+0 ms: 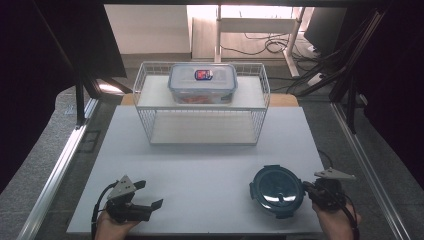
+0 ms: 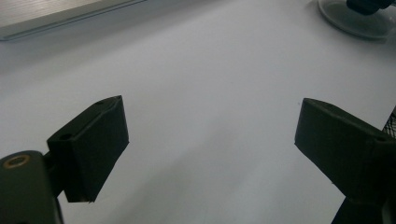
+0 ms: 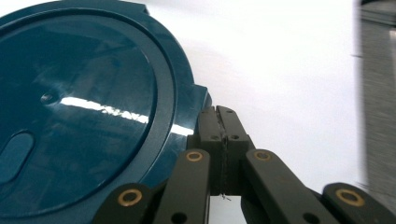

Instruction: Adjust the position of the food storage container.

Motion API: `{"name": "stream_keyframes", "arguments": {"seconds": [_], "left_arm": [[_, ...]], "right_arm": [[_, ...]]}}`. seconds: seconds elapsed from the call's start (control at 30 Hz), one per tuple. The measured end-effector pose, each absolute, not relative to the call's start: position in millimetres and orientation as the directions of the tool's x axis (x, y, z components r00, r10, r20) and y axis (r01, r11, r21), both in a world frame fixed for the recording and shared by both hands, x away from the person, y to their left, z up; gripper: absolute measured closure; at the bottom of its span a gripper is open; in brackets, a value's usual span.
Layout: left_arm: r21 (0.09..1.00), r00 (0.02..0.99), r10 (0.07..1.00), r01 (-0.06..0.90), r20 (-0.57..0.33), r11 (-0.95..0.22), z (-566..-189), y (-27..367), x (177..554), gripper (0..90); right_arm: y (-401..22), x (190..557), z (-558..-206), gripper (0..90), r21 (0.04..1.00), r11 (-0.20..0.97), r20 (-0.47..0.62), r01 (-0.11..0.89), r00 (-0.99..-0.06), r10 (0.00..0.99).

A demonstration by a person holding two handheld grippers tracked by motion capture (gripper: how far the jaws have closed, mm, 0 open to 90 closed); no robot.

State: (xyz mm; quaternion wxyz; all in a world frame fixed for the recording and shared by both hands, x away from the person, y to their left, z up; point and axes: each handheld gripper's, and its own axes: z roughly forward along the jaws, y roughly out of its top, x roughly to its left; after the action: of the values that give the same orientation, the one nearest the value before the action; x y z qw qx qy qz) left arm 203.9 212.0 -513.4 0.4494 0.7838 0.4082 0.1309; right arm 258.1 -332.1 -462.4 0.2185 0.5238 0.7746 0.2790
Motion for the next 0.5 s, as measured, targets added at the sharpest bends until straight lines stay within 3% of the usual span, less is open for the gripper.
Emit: {"name": "stream_keyframes", "arguments": {"seconds": [0.5], "left_arm": [[0.801, 0.630, 0.756, 0.539, -0.176, -0.262, -514.6, 212.0, 205.0, 9.7]], "right_arm": [[-281.8, 261.1, -469.9, 89.3, 0.669, 0.319, 0.101, 0.672, -0.507, 0.856]]}}
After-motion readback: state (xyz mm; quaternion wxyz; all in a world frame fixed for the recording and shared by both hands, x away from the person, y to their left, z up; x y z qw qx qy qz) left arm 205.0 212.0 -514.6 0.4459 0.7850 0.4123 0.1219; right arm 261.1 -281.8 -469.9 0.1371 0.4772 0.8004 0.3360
